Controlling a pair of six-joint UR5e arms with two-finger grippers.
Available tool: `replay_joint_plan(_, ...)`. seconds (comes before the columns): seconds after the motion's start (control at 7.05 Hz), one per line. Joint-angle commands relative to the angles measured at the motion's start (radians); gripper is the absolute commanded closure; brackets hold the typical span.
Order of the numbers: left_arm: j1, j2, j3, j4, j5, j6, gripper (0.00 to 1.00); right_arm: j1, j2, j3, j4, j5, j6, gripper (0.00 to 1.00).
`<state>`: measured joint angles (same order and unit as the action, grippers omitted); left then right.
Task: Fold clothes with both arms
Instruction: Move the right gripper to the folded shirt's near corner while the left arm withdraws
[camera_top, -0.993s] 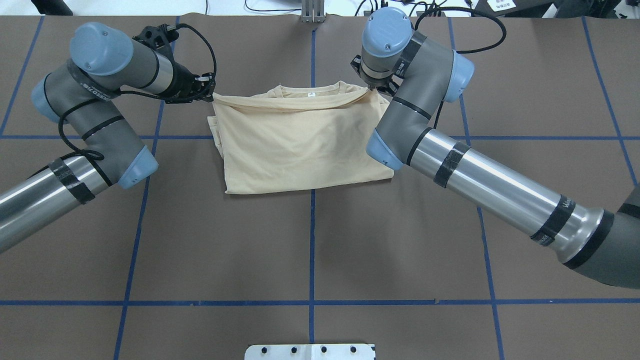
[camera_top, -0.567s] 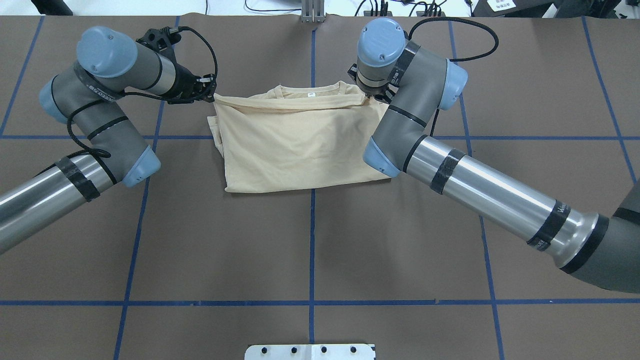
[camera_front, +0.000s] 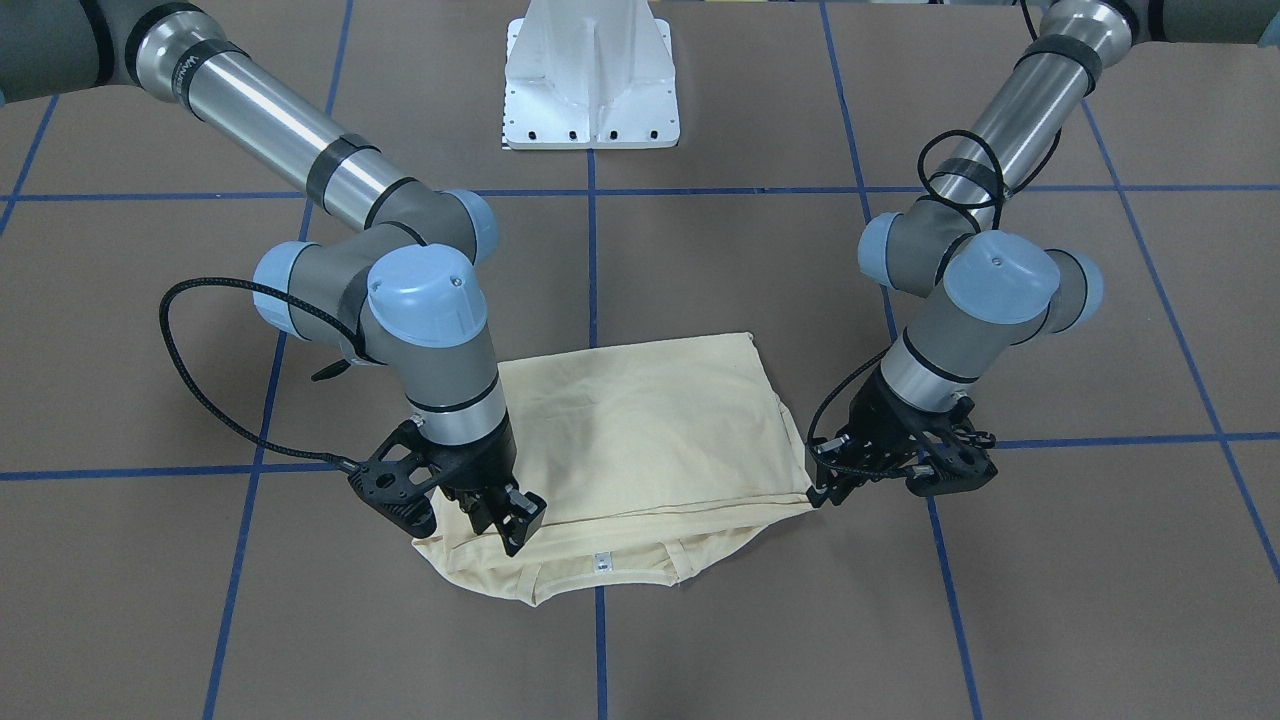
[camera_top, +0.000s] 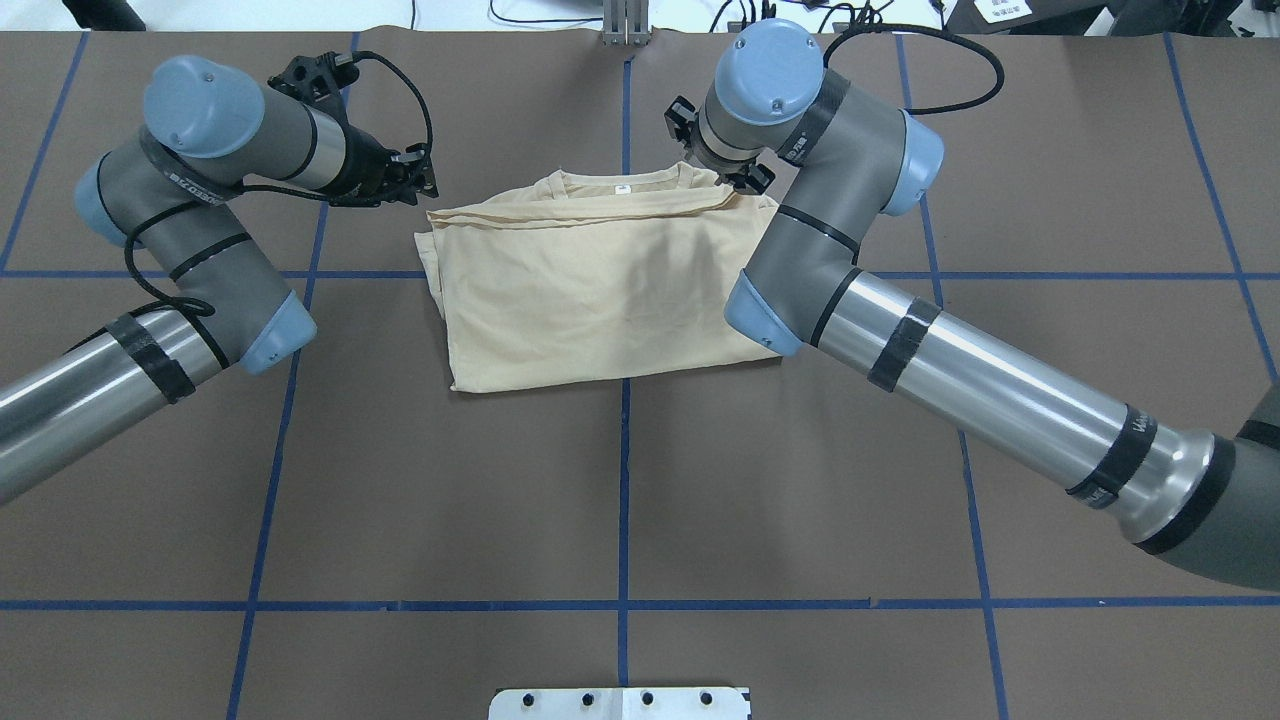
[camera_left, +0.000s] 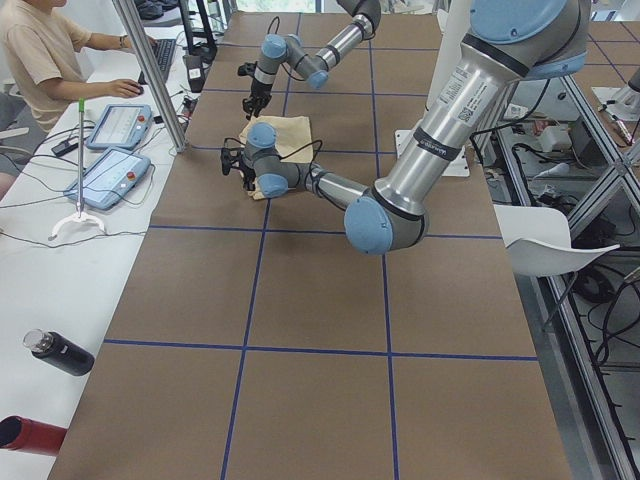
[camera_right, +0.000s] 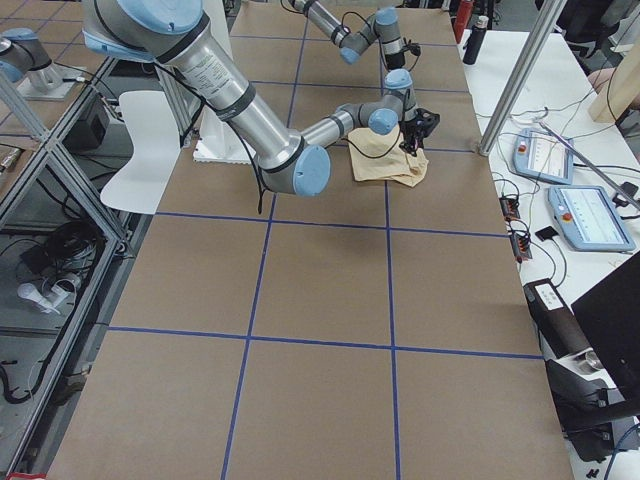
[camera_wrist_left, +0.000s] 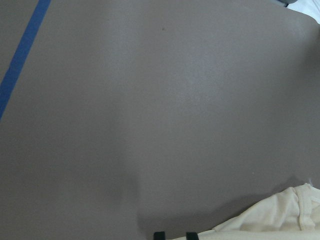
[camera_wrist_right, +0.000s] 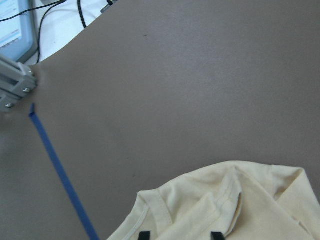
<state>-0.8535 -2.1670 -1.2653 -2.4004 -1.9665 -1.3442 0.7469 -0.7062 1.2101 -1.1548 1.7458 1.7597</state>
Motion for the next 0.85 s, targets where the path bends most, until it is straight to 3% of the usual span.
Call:
replay_joint_plan(0.0,-0.004,0.088,-0.17,-0.003,-0.002,0.006,0.41,-0.039,-0.211,0.404,-0.142,0.015,0.05,0.0)
replay_joint_plan(0.14,-0.007,0.139,-0.242,-0.005,0.001,0.002,0.41,-0.079,-0.348,0.575,-0.152,0.005,0.094,0.0)
replay_joint_plan(0.28,-0.009,0.21,-0.32,-0.008,0.0,0.011,0.3,-0.124,-0.44,0.644,-0.149,-0.02,0.144,0.0)
replay_joint_plan(0.43,-0.007,0.219,-0.369,-0.005,-0.002,0.002,0.14,-0.182,-0.462,0.638,-0.148,-0.075,0.209,0.0)
replay_joint_plan(0.71,-0.004,0.231,-0.375,-0.005,0.0,0.002,0.12,-0.237,-0.457,0.554,-0.144,-0.142,0.329,0.0)
